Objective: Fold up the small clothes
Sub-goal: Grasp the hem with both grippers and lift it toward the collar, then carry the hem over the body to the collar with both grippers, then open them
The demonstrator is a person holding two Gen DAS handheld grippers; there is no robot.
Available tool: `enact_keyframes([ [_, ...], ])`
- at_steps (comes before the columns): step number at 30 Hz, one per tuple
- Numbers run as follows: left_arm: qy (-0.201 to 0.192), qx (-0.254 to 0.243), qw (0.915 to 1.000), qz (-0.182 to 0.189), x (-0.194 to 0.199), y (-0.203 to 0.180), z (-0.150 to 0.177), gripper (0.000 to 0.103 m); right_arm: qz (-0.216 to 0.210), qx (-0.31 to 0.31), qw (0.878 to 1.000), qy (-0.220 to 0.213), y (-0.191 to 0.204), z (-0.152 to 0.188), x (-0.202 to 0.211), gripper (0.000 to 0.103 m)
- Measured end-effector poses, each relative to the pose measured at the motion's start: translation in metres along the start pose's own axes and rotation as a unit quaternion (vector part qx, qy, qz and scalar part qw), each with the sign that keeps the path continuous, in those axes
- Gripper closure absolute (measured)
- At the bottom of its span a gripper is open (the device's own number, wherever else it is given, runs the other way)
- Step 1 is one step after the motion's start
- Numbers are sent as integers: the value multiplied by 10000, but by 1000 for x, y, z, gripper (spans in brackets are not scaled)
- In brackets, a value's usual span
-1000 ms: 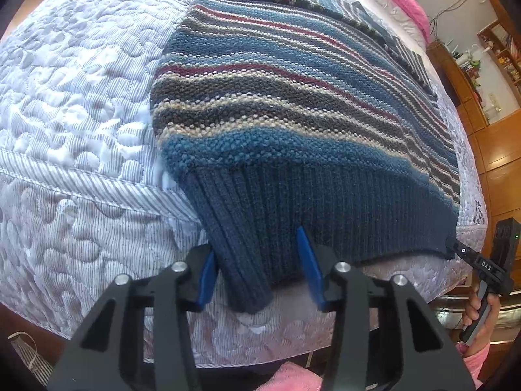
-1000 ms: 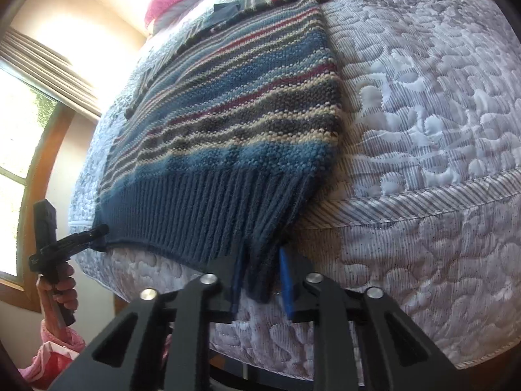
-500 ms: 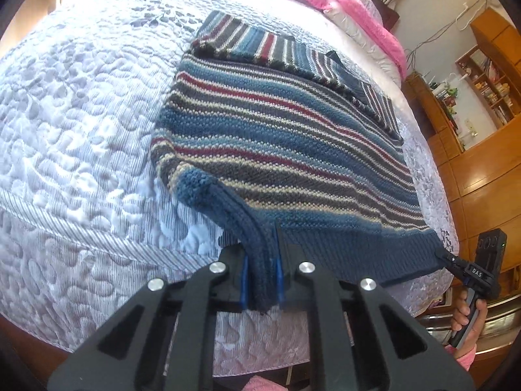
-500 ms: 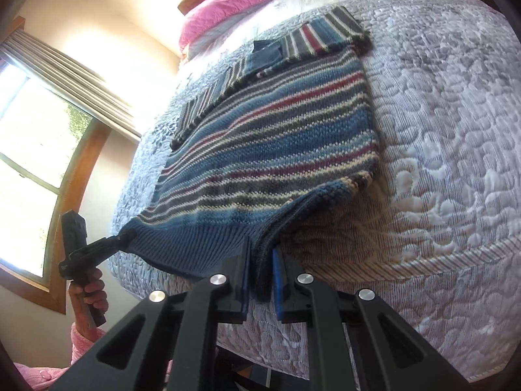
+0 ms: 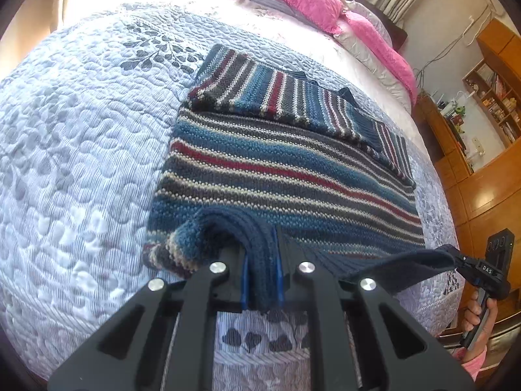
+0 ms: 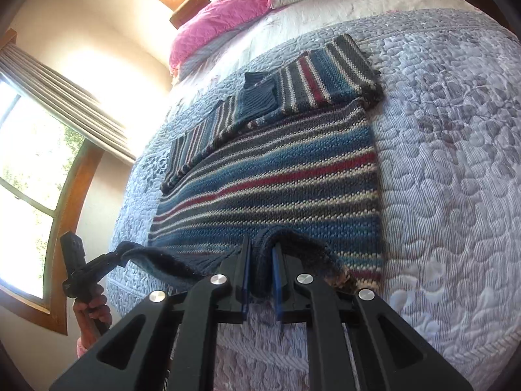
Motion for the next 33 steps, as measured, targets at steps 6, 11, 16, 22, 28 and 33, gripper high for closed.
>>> enact_keyframes([
  [6,187,108,9997,-125,-48,6,-35,92,118,-229,9993,253,-23,-40,-42,92],
  [11,503,347,9981,-124,-93,21,-53,91,208,-387,9976,530,-43,-60,-77,92],
  [16,601,304,9977,-104,-104,23,-58,88,185,-282,9971,684,-49,-66,-89,90],
  [22,480,593,9963,403,-71,34,-61,43,524,217,9979,303,-38,-65,-53,38],
  [28,-57,51,9999,-155,-35,38,-73,30,506,682,9961,226,-30,-67,-26,38],
  [33,311,-879,9954,-207,-63,20,-83,28,469,1078,9925,338,-12,-66,-36,38],
])
Point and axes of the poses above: each gripper's, at about its wrist camera, not at the fingertips, and x roughly against the way its jaws point, y to its left, z to its underside, the point moved 1 cm from there along -x, roughly the way its jaws point, and after that the axes turned 3 degrees about y, right-handed, at the moved point
